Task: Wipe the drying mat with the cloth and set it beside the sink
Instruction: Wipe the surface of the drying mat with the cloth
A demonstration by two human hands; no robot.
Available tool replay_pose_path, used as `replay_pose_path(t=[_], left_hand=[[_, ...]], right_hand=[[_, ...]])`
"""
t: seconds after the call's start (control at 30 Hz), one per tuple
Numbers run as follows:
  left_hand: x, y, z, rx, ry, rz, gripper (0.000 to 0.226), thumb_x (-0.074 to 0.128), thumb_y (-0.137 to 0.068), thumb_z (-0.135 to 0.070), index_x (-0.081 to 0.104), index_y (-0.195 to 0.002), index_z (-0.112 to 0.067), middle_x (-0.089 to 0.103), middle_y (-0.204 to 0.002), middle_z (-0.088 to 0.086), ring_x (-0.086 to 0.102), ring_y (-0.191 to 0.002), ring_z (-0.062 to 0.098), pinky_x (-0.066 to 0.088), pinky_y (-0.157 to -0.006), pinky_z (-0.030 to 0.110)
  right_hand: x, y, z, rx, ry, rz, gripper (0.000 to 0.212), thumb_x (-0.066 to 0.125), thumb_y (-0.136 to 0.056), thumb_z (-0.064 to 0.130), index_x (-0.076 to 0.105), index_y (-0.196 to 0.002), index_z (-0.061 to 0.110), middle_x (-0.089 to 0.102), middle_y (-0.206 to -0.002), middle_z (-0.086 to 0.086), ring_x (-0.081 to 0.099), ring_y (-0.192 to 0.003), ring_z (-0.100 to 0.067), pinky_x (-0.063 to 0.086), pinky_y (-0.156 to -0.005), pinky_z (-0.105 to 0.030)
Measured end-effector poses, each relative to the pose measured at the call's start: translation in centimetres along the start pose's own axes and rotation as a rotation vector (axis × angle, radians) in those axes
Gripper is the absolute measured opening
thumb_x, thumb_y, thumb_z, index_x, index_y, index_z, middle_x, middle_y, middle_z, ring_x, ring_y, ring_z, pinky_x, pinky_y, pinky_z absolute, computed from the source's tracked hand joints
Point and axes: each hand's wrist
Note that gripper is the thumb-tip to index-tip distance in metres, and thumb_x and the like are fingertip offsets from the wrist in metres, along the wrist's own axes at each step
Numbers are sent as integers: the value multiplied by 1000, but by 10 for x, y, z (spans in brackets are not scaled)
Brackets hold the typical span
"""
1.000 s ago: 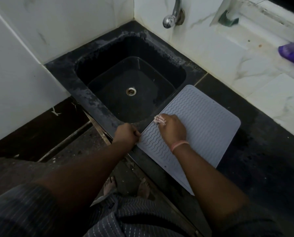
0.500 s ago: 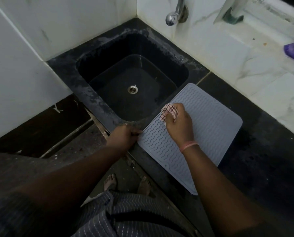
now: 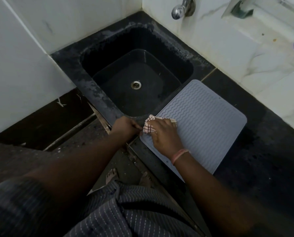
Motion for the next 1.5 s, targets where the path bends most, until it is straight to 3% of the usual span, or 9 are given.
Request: replay_pose_path(t=[0.23, 0.37, 0.53, 0.67, 0.77, 0.97, 1.13, 1.33, 1.5], left_hand=[[1, 0, -8, -38, -20, -46, 5, 80, -87, -19, 83, -83, -22, 76, -86, -12, 61, -74, -5, 49, -66, 17], [0, 4, -17, -79, -56, -11, 9, 77, -89, -18, 81, -82, -22, 74, -84, -10, 63, -77, 0, 47, -66, 21], [8, 16, -46, 5, 225, -145, 18, 64, -100, -32, 76, -91, -22, 74, -91, -4, 70, -90, 16, 51, -68, 27], [3, 27, -83, -144, 961, 492, 72, 32, -100, -72, 69, -127, -16, 74, -121, 12, 66, -119, 32, 55, -100, 45], [15, 28, -86, -74, 941, 656, 58, 47, -102, -58, 62, -137, -14, 70, -129, 15, 64, -125, 35, 52, -106, 52], [30, 18, -89, -89, 867, 429, 31, 58, -103, -21, 62, -129, -4, 74, -119, 19, 73, -104, 29, 61, -91, 43], [42, 23, -102, -50, 695, 339, 31, 49, -107, -18, 63, -121, 7, 72, -115, 25, 68, -105, 39, 55, -96, 51], [53, 21, -106, -176, 1168, 403, 35, 37, -112, -21, 60, -127, 1, 68, -108, 19, 67, -91, 25, 56, -69, 31], [45, 20, -88, -204, 996, 400, 31, 40, -110, -15, 63, -129, -10, 71, -110, 9, 67, -93, 19, 53, -75, 30]], right_hand=[[-8, 16, 5, -68, -58, 154, 24, 59, -86, 21, 62, -109, 23, 66, -100, -2, 56, -99, -24, 43, -94, -46], [-35, 1, -9, 221, -588, 336, 14, 64, -98, 17, 63, -111, 22, 71, -106, 0, 67, -99, -15, 56, -92, -46], [-63, -8, -24, 558, -1618, 164, 41, 43, -104, 15, 54, -140, -1, 61, -139, -25, 56, -132, -41, 45, -111, -53], [-67, -2, -21, 570, -1865, 130, 69, 30, -105, 46, 48, -145, -7, 51, -145, -34, 46, -139, -50, 33, -117, -65], [-68, -1, -18, 563, -1718, 53, 74, 42, -104, 56, 54, -139, -8, 59, -136, -33, 57, -130, -47, 44, -109, -64], [-76, 7, -43, 611, -970, -164, 26, 79, -89, 25, 69, -109, 14, 78, -102, -6, 75, -99, -27, 64, -82, -42], [-87, 15, -63, 213, -371, -92, 72, 75, -89, 36, 37, -151, 35, 41, -148, 1, 44, -136, -15, 44, -109, -34], [-67, 14, -49, 147, -331, 48, 76, 70, -85, 57, 45, -148, 23, 48, -143, 1, 49, -128, -14, 45, -107, -35], [-60, 14, -58, 179, -431, 88, 59, 69, -92, 12, 54, -146, 27, 56, -135, 2, 56, -123, -10, 50, -107, -39]])
Point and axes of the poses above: each hand's wrist, its own y-axis away from the middle knuckle, its own x-axis out of the palm, z = x × y
